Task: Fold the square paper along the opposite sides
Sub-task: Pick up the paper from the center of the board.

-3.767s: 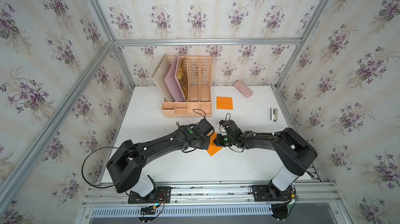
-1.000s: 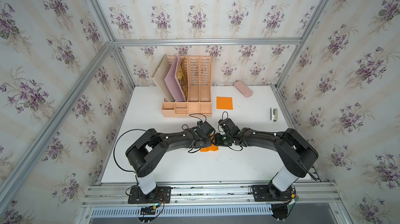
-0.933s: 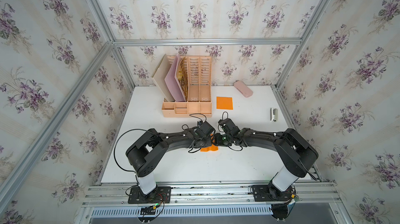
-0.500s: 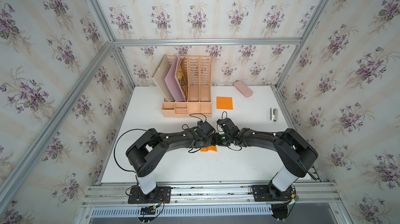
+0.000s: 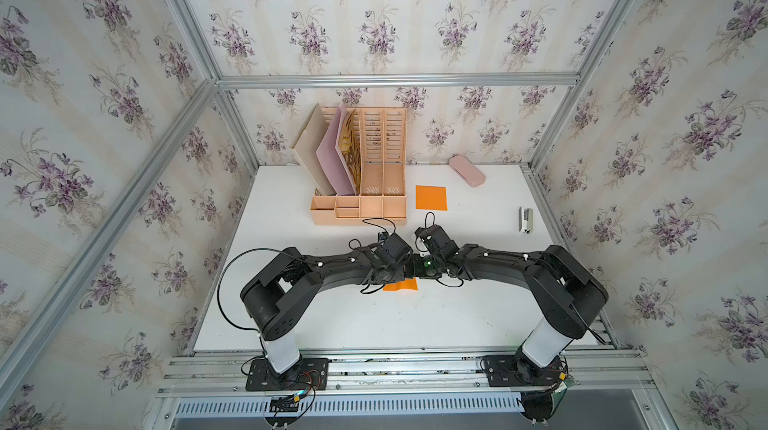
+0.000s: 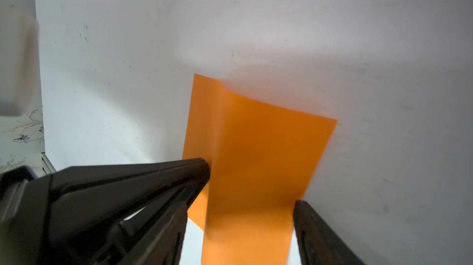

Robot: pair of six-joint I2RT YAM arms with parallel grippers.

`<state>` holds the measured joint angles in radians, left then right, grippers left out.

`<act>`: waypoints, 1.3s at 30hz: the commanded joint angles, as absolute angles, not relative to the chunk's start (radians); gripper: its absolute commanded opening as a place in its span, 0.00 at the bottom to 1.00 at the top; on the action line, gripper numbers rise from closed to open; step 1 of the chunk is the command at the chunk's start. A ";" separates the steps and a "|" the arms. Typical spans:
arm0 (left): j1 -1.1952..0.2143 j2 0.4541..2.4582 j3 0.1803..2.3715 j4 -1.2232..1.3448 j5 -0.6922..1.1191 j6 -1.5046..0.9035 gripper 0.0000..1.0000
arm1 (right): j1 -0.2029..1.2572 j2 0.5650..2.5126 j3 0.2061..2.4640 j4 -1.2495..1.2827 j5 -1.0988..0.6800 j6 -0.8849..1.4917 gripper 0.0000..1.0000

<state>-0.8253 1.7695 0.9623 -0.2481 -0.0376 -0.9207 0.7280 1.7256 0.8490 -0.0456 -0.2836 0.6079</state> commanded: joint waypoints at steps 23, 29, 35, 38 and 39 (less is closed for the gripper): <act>-0.843 1.776 0.991 -0.280 -0.014 -0.814 0.00 | 0.730 1.833 0.852 -0.110 -0.302 0.605 0.62; -0.844 1.744 0.960 -0.198 -0.002 -0.784 0.00 | 0.729 1.819 0.832 -0.116 -0.320 0.566 0.62; -0.842 1.720 0.917 -0.137 0.003 -0.759 0.00 | 0.730 1.825 0.850 -0.135 -0.335 0.518 0.62; -0.841 1.709 0.894 -0.100 0.005 -0.749 0.00 | 0.730 1.833 0.869 -0.156 -0.336 0.489 0.62; -0.841 1.705 0.886 -0.084 0.006 -0.745 0.00 | 0.729 1.836 0.878 -0.164 -0.336 0.478 0.62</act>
